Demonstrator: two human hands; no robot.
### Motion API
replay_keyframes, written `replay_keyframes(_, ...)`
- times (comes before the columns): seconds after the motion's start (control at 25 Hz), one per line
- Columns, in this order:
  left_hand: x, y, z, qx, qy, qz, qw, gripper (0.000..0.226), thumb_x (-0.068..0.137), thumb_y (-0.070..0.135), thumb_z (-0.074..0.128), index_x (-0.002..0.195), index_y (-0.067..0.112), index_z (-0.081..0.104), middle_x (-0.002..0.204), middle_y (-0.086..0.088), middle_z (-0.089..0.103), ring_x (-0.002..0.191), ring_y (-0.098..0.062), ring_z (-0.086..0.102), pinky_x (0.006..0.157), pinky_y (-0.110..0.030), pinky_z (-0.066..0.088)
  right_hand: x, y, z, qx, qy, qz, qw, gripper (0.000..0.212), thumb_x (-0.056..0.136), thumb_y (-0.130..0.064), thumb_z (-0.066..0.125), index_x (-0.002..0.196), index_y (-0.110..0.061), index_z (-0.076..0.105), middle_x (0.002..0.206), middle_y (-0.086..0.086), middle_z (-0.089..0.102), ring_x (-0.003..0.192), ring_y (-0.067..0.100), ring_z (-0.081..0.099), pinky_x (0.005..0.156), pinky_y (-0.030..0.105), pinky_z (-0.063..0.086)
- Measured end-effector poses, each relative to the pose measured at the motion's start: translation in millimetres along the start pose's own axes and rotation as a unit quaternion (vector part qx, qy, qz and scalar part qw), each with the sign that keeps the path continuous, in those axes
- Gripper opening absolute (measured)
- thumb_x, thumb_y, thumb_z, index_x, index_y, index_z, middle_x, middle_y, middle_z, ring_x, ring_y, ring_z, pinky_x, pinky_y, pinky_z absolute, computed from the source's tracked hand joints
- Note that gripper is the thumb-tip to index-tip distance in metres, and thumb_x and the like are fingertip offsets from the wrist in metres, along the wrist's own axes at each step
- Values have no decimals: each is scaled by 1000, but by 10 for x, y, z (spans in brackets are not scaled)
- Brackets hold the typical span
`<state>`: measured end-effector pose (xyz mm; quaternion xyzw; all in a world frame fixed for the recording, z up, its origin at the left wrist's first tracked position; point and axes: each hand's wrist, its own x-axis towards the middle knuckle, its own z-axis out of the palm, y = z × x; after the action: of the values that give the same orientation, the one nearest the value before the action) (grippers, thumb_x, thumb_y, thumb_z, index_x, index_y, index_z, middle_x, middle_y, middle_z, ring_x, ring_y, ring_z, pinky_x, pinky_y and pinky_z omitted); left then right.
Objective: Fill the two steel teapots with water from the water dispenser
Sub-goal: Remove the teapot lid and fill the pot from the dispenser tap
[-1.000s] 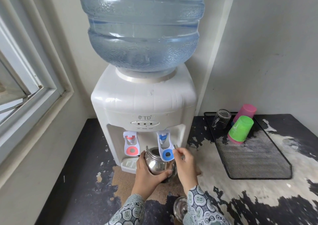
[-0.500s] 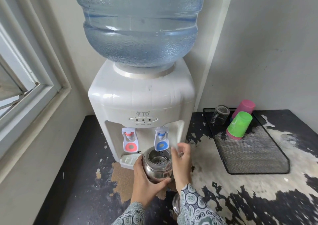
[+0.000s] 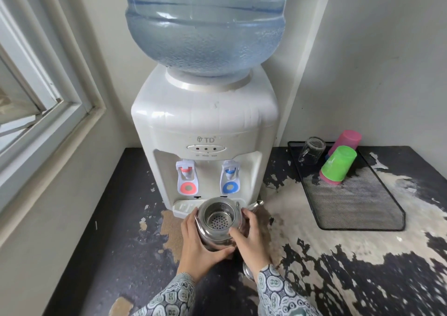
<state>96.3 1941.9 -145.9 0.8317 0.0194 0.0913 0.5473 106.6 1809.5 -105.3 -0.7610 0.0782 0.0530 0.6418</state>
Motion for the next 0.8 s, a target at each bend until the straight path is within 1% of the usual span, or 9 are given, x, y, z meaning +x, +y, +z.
replay_keyframes(0.08,-143,-83,-43,4,10,-2,1000,127,39,48,89,141,13,22,130,0,28,123,9,23,106,-11,20,-107,85,18,0,-9,-19,1000,48,79,-1,60,116,-25,42,105,-12,54,81,-20,53,67,-3,38)
replay_keyframes(0.16,-280,-145,-81,10,14,-12,1000,130,37,52,88,141,14,20,129,3,25,123,13,21,108,-20,23,-218,178,56,-8,-18,-27,999,51,78,-2,61,120,-23,42,111,-14,52,94,-17,50,75,-5,35)
replay_keyframes(0.32,-486,-246,-133,25,16,-20,999,127,36,41,92,138,21,20,129,3,25,123,23,15,105,-10,22,-346,356,118,-19,-39,-27,999,55,76,-2,62,116,-33,40,116,-16,51,103,-14,48,83,-2,33)
replay_keyframes(0.4,-558,-277,-164,35,15,-40,998,128,36,45,90,139,23,18,131,5,23,122,25,14,106,-19,25,-378,415,141,-27,-56,-22,998,57,75,-3,62,114,-38,39,115,-16,52,103,-14,48,87,3,35)
replay_keyframes(0.48,-603,-310,-190,45,8,-48,998,127,37,50,88,139,26,15,132,8,20,122,21,20,105,-25,26,-404,475,145,-25,-73,-19,997,57,75,-5,63,117,-35,40,119,-11,52,111,-3,49,97,16,37)
replay_keyframes(0.56,-621,-329,-194,53,-6,-48,997,126,39,52,86,138,28,12,134,6,19,126,5,25,105,-27,28,-415,536,92,-25,-95,-17,995,53,78,-13,63,124,-29,39,121,-10,52,113,4,50,100,26,39)
replay_keyframes(0.68,-614,-355,-197,54,-19,-50,997,127,40,47,88,137,31,8,134,9,16,127,0,23,107,-27,25,-382,604,-71,-85,-65,-25,994,32,86,-31,56,114,-36,43,112,-20,52,101,-3,54,84,16,45)
replay_keyframes(0.76,-617,-372,-209,49,-27,-53,997,127,41,43,89,137,33,6,133,14,13,126,4,20,108,-26,23,-353,657,-216,-171,54,-63,982,19,86,-27,57,102,-32,49,96,-19,56,89,6,59,66,13,43)
replay_keyframes(0.8,-622,-377,-214,47,-31,-54,997,127,41,43,90,137,35,5,133,16,12,126,4,20,109,-26,23,-338,701,-288,-225,108,-80,965,17,84,-21,60,98,-26,53,90,-14,58,86,14,59,63,16,41)
